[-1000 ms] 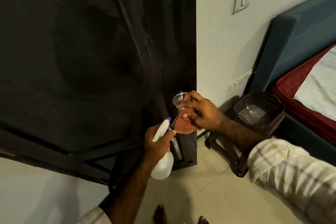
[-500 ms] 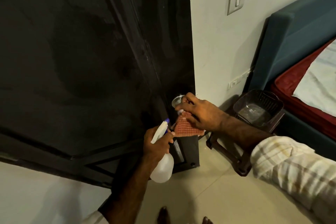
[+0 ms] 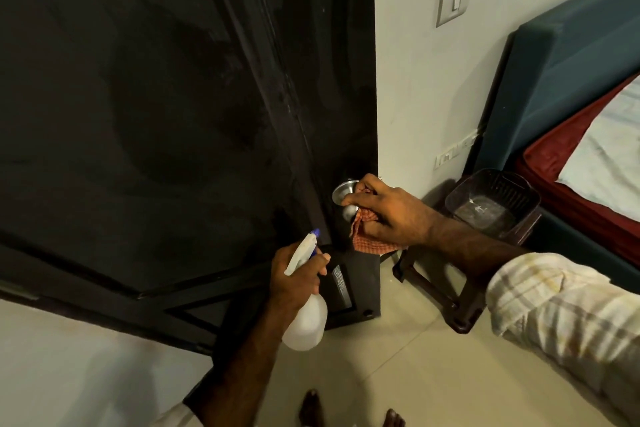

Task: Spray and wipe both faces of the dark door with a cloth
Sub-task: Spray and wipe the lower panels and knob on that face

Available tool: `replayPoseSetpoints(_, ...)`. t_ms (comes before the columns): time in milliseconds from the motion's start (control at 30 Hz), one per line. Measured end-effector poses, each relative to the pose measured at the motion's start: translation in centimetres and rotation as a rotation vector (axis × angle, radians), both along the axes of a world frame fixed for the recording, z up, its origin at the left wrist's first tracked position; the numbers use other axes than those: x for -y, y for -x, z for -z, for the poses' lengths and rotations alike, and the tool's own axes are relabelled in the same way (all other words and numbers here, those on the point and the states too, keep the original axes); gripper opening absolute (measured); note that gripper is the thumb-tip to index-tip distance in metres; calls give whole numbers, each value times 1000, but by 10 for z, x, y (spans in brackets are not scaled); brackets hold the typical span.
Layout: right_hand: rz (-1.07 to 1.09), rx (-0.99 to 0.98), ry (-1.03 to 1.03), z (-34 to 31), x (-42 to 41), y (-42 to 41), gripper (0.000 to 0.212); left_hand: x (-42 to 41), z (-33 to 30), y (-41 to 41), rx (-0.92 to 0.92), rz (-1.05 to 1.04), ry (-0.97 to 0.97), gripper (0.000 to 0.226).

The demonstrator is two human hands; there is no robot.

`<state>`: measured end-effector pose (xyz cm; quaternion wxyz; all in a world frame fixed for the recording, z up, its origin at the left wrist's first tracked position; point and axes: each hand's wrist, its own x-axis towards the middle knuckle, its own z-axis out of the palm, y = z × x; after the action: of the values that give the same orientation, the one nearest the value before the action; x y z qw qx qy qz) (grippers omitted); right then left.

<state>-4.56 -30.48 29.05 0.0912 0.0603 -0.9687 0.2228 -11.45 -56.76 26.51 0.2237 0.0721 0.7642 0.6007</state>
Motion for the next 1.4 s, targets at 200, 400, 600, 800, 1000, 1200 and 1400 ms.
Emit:
replayPoseSetpoints(200, 1, -73, -47, 5, 4, -3, 57, -9, -9, -4, 0, 41, -27, 13)
replayPoseSetpoints(400, 95, -155, -55, 9, 20, -2, 51, -5, -12, -5, -8, 65, -16, 17)
replayPoseSetpoints(600, 87, -128, -76, 4, 21, -9, 70, 5, -18, -7, -1, 77, -31, 8)
replayPoseSetpoints(800, 111, -111, -172, 8, 26, 3, 56, 10, -22, -8, 19, 48, -30, 15)
replayPoseSetpoints(1000, 131, -78, -122, 10, 27, -11, 72, 14, -27, -6, 21, 70, -46, 8)
replayPoseSetpoints(1200, 142, -69, -130, 2, 29, -9, 68, 10, -32, -3, 21, 64, -57, 9)
replayPoseSetpoints(1400, 73, -92, -207, 4, 24, -11, 66, 10, -30, -3, 45, 35, -76, 7)
